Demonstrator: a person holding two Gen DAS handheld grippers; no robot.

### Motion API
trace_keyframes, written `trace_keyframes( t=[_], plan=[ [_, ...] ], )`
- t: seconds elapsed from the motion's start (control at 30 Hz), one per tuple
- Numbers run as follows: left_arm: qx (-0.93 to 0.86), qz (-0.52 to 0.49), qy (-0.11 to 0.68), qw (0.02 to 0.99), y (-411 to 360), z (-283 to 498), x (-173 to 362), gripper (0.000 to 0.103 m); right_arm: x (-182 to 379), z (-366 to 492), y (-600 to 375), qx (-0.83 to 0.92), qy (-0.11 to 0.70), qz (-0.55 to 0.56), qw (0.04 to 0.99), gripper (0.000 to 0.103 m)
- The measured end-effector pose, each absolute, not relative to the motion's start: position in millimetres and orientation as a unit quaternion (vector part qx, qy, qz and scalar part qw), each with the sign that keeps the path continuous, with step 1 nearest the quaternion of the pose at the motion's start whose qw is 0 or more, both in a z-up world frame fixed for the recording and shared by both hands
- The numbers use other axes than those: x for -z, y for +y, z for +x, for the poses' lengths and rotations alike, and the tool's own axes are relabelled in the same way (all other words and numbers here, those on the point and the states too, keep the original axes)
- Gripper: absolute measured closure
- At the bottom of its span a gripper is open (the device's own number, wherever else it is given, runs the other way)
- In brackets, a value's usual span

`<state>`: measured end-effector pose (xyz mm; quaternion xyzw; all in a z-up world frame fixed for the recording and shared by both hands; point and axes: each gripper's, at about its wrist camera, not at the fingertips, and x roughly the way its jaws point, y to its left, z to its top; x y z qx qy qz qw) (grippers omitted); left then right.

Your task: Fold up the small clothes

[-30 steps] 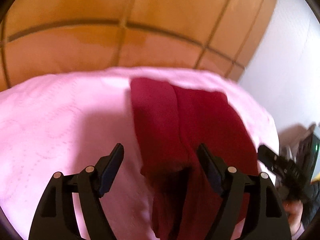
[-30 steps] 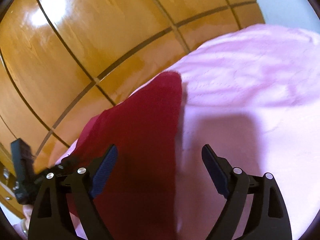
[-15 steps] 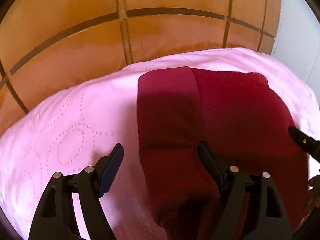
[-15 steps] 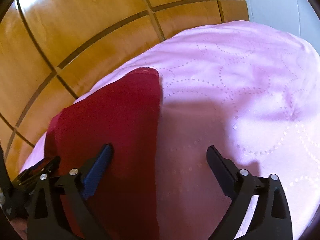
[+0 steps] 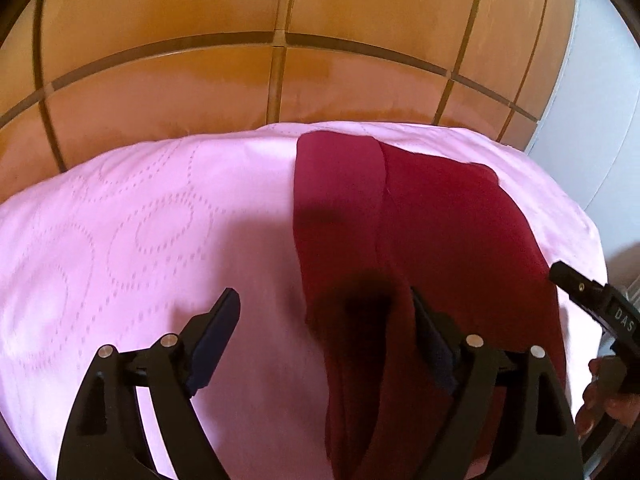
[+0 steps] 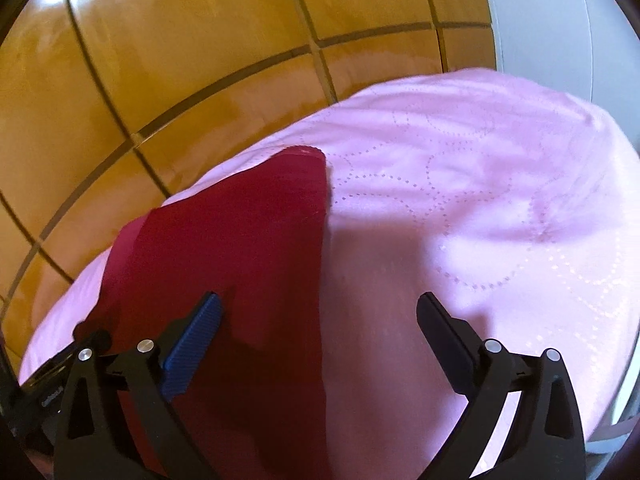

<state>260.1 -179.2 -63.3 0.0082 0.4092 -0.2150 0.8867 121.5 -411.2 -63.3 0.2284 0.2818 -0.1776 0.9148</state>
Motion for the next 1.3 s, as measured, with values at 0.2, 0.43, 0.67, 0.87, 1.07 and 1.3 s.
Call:
trace_keyframes(
  t=[0.2,0.43,0.67,0.87,1.07,1.3],
  plan=[
    [0.216,0.016,0.413,0.885,-167,239,75,0.016,60,99,-389,0.175,0.285,0.208,0.919,0.006],
    [0.213,0.022,0.427,0.879,-164,238,81,0.015,89,97,-386,0.183,0.338,0.203,0.901,0.006],
    [0.211,0.020,0.422,0.881,-145,216,75,0.004,78,61,-378,0.172,0.308,0.222,0.909,0.006],
    [0.197,0.021,0.404,0.893,-126,186,64,0.002,66,36,-358,0.159,0.272,0.221,0.923,0.004],
    [0.202,0.041,0.351,0.913,-118,152,43,0.002,58,18,-332,0.157,0.255,0.191,0.935,0.004],
    [0.153,0.065,0.330,0.929,-115,127,30,0.002,58,-1,-309,0.185,0.259,0.155,0.935,0.004]
  ],
)
